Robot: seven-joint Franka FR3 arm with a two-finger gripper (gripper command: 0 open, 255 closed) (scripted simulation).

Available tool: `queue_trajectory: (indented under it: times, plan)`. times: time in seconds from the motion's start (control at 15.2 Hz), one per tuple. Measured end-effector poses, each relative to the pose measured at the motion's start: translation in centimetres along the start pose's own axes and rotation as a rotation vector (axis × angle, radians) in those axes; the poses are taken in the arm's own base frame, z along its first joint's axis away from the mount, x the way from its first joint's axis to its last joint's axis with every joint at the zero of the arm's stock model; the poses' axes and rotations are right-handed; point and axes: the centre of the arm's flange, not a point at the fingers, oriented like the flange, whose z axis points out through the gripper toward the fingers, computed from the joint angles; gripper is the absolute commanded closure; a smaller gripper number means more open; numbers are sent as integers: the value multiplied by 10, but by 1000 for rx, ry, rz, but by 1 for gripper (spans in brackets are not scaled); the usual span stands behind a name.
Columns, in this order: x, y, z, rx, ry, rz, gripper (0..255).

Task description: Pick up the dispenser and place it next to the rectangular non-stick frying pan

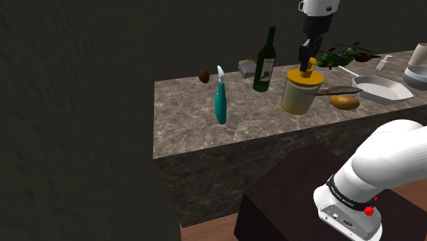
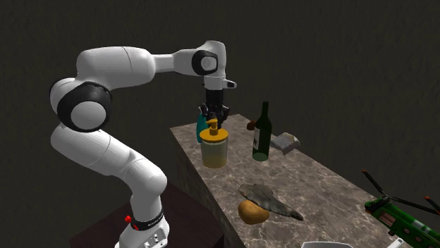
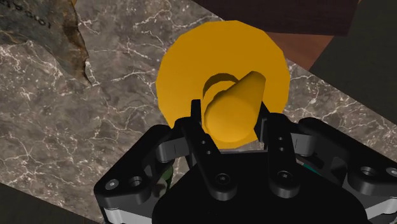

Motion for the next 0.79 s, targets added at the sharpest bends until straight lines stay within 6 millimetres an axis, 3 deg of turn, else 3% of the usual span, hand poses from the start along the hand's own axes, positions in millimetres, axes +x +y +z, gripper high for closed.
queue_trajectory:
  times: [0.79]
  plan:
    - [-6,2,-61,0,0,0,255]
